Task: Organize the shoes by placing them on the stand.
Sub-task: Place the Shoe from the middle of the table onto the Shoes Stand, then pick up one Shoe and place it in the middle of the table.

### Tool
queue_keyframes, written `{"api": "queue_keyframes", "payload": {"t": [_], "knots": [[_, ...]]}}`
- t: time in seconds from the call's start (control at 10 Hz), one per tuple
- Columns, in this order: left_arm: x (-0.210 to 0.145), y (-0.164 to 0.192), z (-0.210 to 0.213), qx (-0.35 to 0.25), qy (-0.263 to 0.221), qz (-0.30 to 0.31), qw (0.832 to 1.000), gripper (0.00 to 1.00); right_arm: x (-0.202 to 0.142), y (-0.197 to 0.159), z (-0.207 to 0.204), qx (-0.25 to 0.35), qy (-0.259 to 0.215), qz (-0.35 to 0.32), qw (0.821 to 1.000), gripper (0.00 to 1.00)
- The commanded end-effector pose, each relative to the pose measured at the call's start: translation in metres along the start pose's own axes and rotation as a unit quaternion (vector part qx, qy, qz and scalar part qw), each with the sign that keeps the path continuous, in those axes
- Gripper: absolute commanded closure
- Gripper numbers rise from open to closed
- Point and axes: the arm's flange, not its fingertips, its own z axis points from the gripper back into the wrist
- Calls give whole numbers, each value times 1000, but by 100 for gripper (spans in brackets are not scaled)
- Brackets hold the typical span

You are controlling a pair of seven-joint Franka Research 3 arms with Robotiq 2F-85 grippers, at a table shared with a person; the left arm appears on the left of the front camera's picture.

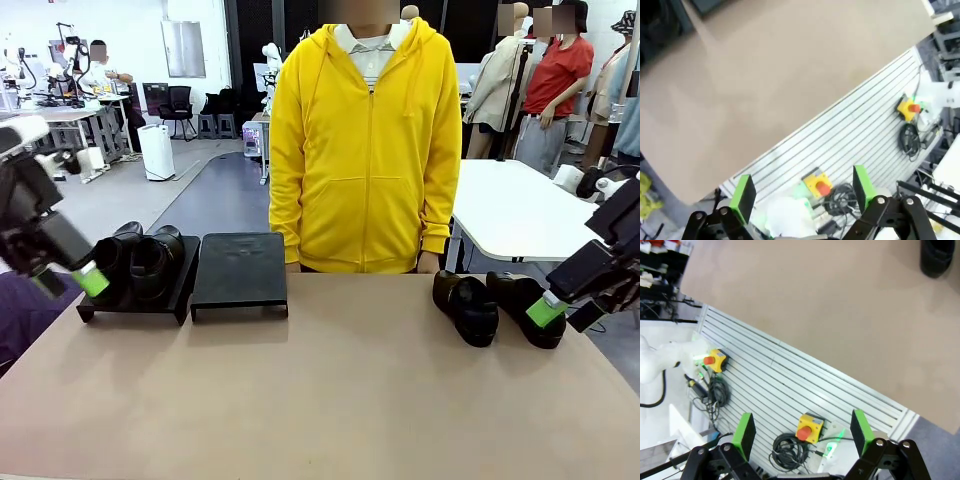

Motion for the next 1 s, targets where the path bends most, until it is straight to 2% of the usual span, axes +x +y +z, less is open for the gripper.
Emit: {"api": "queue_keyframes", "payload": {"t": [0.0, 0.1, 0.9], "knots": [[-5, 15, -14, 52, 19, 73, 996, 0, 2, 1, 4, 6, -1, 6, 1000, 0], [0, 0, 0, 0, 0, 0, 1000, 0, 2, 1, 4, 6, -1, 6, 1000, 0], [0, 0, 0, 0, 0, 0, 1000, 0, 2, 1, 4, 6, -1, 6, 1000, 0]]}}
